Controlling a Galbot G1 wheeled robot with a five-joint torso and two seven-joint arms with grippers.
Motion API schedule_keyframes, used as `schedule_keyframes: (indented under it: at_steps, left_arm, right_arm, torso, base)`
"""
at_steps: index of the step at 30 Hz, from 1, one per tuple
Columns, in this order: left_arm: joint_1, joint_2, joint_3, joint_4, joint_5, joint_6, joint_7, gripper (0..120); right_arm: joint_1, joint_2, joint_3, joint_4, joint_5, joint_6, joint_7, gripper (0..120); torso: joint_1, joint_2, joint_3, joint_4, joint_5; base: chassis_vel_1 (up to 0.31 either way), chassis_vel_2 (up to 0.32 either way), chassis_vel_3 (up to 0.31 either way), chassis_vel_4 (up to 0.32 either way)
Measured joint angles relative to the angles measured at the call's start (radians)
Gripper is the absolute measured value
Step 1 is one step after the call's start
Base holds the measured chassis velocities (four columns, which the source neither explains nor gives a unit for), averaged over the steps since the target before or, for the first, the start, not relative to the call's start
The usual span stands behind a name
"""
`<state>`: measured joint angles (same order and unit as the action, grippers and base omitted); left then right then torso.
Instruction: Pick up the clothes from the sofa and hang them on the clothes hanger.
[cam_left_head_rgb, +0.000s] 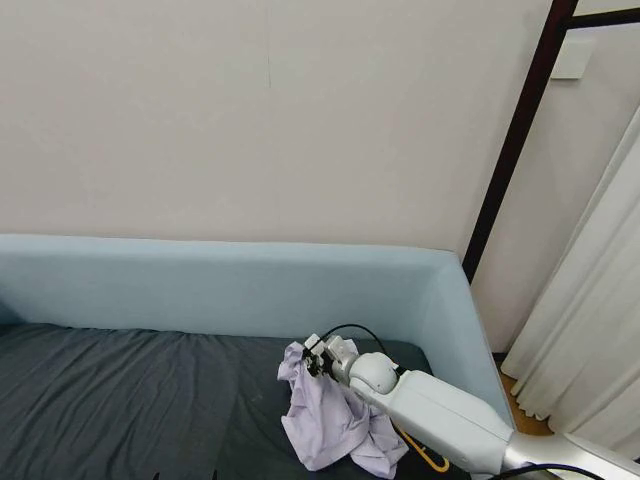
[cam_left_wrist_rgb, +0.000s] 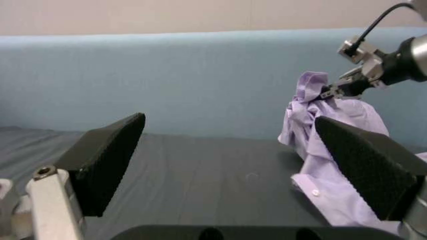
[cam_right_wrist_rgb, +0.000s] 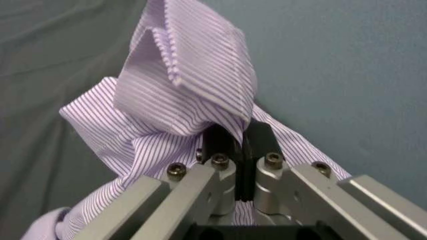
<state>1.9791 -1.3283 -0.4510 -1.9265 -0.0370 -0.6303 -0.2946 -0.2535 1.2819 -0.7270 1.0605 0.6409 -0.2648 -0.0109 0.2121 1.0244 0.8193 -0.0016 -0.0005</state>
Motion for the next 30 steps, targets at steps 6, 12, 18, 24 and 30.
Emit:
schedule_keyframes:
  at_steps: [6, 12, 18, 24, 30]
  left_arm:
    - [0.002, -0.006, 0.003, 0.004, 0.013, -0.001, -0.001, 100]
    - [-0.007, -0.006, 0.008, 0.004, 0.017, -0.001, -0.001, 100]
    - [-0.016, -0.006, 0.016, 0.007, 0.023, 0.001, -0.001, 100]
    - [-0.022, -0.008, 0.017, 0.009, 0.029, 0.003, -0.002, 100]
    - [-0.044, 0.018, 0.034, 0.039, 0.099, 0.006, -0.006, 100]
  right_arm:
    - [0.002, 0.049, -0.001, -0.038, -0.019, 0.017, 0.011, 20]
    - [0.018, -0.028, -0.037, 0.017, -0.063, 0.027, -0.057, 42]
    - [0.030, -0.071, -0.037, 0.076, -0.069, 0.023, -0.066, 63]
    - [0.043, -0.116, -0.016, 0.125, -0.062, 0.024, -0.066, 84]
    - [-0.063, -0.265, 0.118, 0.318, -0.038, 0.023, -0.029, 100]
  torso:
    - [0.000, 0.000, 0.000, 0.0003, 0.0003]
    - [0.000, 0.000, 0.000, -0.0003, 0.0003]
    - [0.000, 0.000, 0.000, 0.0003, 0.0006]
    - [0.000, 0.000, 0.000, 0.0003, 0.0007]
    - [0.000, 0.000, 0.000, 0.0001, 0.0007]
  base:
    - [0.000, 0.000, 0.000, 0.000]
    - [0.000, 0.000, 0.000, 0.000]
    - [0.000, 0.000, 0.000, 0.000]
    - [0.000, 0.000, 0.000, 0.000]
    - [0.000, 0.000, 0.000, 0.000]
